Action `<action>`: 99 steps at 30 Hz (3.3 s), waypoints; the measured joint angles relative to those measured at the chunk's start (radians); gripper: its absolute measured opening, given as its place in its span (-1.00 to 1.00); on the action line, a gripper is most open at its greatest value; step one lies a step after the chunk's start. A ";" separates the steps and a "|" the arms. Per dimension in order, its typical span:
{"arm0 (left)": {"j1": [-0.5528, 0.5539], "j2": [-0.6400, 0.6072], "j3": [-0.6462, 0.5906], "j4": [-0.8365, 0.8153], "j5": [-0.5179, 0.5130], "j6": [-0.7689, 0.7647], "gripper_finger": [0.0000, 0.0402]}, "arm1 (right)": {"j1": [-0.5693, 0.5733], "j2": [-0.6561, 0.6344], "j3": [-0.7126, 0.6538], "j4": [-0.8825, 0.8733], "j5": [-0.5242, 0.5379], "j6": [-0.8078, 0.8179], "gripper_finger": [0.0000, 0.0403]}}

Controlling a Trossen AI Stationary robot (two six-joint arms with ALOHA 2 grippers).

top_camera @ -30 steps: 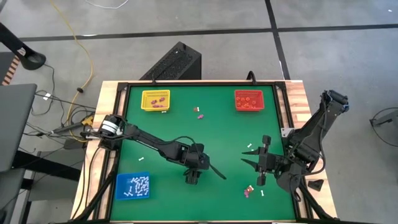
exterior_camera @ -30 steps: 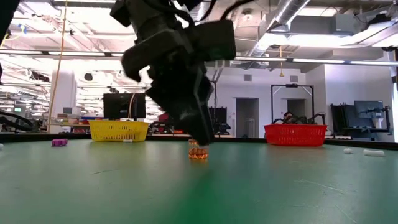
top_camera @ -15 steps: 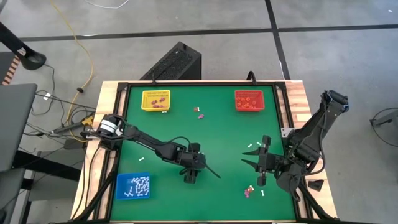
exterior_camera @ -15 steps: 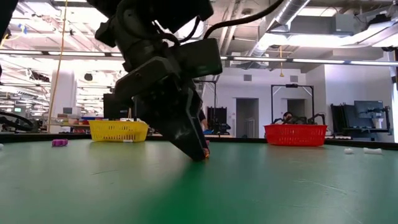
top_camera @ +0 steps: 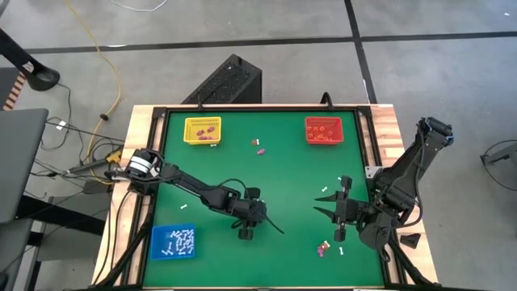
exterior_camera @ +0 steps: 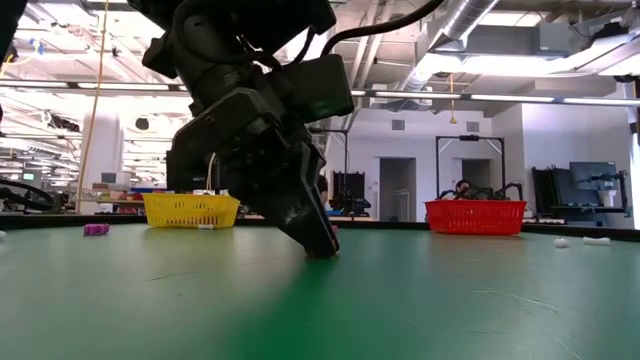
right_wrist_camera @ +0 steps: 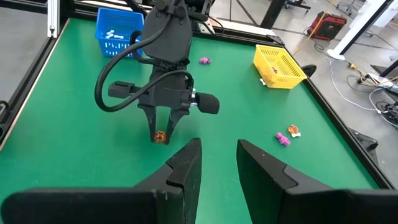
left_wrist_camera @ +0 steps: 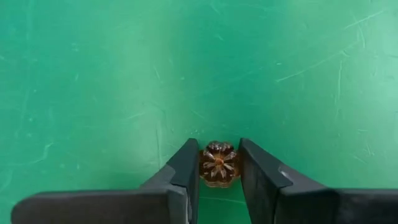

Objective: Sort Halloween decoration
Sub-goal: Put the pumpkin toy into the orange bin, then put the white bone toy into the blue bin

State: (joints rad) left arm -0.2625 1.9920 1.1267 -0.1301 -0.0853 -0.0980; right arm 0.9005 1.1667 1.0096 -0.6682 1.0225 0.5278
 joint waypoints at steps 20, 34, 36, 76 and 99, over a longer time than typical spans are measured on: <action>0.276 0.129 0.191 0.615 -0.033 0.214 -0.62 | 0.000 0.000 0.000 -0.018 -0.002 0.004 -0.34; 0.487 0.547 0.926 0.444 -0.043 0.041 -0.53 | 0.000 0.000 0.000 -0.062 0.001 0.006 -0.34; 0.500 0.583 0.984 0.408 -0.043 0.035 -0.53 | 0.000 0.000 0.000 -0.065 0.001 0.006 -0.34; 0.298 -0.298 0.678 -1.356 -0.368 -0.038 -0.02 | -0.224 0.091 -0.027 -0.342 -0.202 0.746 -0.34; -0.407 -1.129 -0.835 0.834 -0.450 -0.087 -0.02 | -0.397 0.554 -0.027 -0.551 -0.551 1.479 -0.35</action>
State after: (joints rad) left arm -0.6697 0.8634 0.2917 0.7036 -0.5353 -0.1846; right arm 0.5034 1.7208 0.9821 -1.2189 0.4719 2.0065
